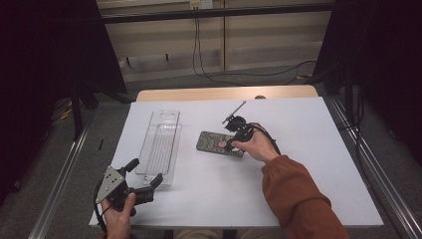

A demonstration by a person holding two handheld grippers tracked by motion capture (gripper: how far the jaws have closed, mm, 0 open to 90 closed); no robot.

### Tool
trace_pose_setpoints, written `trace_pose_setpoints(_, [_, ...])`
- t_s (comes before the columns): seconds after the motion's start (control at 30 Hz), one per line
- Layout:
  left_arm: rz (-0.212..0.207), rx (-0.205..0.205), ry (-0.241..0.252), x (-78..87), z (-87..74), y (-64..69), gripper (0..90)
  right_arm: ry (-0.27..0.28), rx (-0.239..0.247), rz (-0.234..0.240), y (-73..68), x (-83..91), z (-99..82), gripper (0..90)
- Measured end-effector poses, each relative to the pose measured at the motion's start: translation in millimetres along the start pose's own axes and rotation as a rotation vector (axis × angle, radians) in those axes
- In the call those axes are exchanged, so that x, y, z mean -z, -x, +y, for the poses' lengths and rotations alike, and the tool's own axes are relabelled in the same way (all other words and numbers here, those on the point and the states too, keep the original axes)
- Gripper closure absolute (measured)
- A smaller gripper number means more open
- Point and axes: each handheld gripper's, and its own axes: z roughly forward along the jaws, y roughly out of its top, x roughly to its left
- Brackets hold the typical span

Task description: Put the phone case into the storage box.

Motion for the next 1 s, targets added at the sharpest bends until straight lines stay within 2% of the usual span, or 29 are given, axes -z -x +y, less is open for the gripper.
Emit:
trace_pose_setpoints(0.17, [0.002,-0.015,-0.002,0.6,0.3,-0.8,2.3,0.000,0.014,0.003,4.5,-1.8,13.0,90.0])
trace_pose_setpoints(0.23, [-0.003,-0.008,-0.002,0.4,0.1,0.0,2.3,-0.003,-0.001,-0.010,7.1,-3.6,17.6,90.0])
trace_pose_setpoints(0.5, [-0.002,-0.015,-0.001,0.6,0.2,-1.0,2.3,0.013,-0.002,-0.042,10.1,-9.9,41.7,90.0])
trace_pose_setpoints(0.63, [-0.005,-0.004,0.004,0.0,0.1,-0.5,2.3,0.021,-0.009,-0.063,14.0,-15.6,54.9,90.0])
trace_pose_setpoints(0.73, [0.000,0.002,0.011,0.1,0.7,-0.3,2.3,0.020,-0.017,-0.051,17.2,-18.9,65.3,90.0])
trace_pose_setpoints(0.8, [-0.002,0.004,0.011,-0.1,0.6,-0.3,2.2,0.010,-0.024,-0.065,17.7,-20.2,71.7,90.0])
trace_pose_setpoints(1.0, [-0.008,-0.011,0.001,1.2,0.3,-2.9,2.3,0.017,-0.045,-0.083,28.8,-30.9,81.4,90.0])
